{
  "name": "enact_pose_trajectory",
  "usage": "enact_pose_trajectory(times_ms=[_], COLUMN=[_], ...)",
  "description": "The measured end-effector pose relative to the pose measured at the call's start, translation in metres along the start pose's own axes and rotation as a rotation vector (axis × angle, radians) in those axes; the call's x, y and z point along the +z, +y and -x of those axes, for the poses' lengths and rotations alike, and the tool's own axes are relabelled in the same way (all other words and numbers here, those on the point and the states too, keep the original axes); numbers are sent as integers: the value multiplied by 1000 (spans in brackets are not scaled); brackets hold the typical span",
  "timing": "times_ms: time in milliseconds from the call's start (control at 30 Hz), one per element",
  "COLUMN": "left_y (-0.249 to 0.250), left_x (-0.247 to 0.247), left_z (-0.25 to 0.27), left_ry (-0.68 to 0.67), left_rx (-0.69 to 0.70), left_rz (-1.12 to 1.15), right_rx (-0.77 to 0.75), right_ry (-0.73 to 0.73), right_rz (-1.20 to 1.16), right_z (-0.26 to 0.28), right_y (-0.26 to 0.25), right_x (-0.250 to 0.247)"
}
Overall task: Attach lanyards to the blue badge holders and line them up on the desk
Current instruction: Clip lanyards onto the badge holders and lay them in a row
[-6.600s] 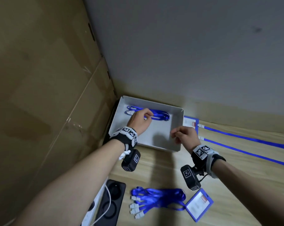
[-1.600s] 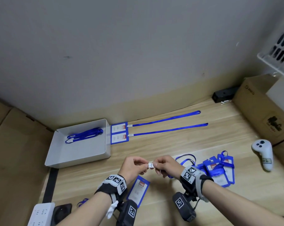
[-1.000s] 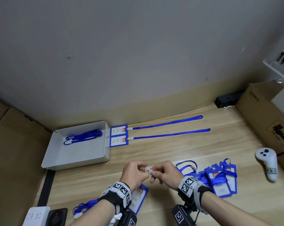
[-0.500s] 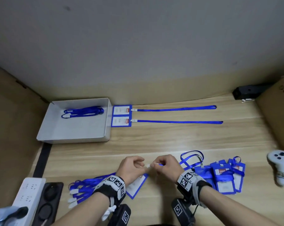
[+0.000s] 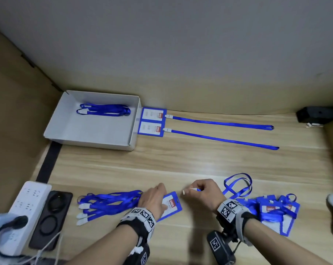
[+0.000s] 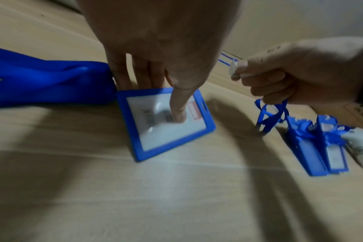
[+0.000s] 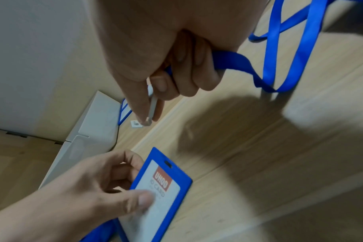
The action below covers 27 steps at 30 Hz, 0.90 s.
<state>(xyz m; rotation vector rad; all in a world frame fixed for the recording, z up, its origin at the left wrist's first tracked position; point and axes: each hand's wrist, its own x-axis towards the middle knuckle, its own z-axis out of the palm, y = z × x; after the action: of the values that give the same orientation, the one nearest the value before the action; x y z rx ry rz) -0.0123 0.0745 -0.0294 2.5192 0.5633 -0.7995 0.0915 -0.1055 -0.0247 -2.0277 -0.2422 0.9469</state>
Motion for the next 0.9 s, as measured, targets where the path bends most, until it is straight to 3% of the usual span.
enact_pose_trajectory(times_ms=[133, 267, 633, 900], left_y=[0, 0, 14, 18], left_x=[-8, -28, -60, -69], left_z=[6, 9, 16, 15], left_ry=[-5, -21, 11, 34], left_rx=[56, 142, 261, 208], left_rz=[317, 425, 387, 269], right_rx=[34, 37, -50, -85], right_ry=[-3, 0, -78, -250], right_rz=[-16, -97, -175, -141], right_z=[6, 14, 30, 38], right_y=[-4, -15, -30, -36], right_x=[-5, -6, -20, -39])
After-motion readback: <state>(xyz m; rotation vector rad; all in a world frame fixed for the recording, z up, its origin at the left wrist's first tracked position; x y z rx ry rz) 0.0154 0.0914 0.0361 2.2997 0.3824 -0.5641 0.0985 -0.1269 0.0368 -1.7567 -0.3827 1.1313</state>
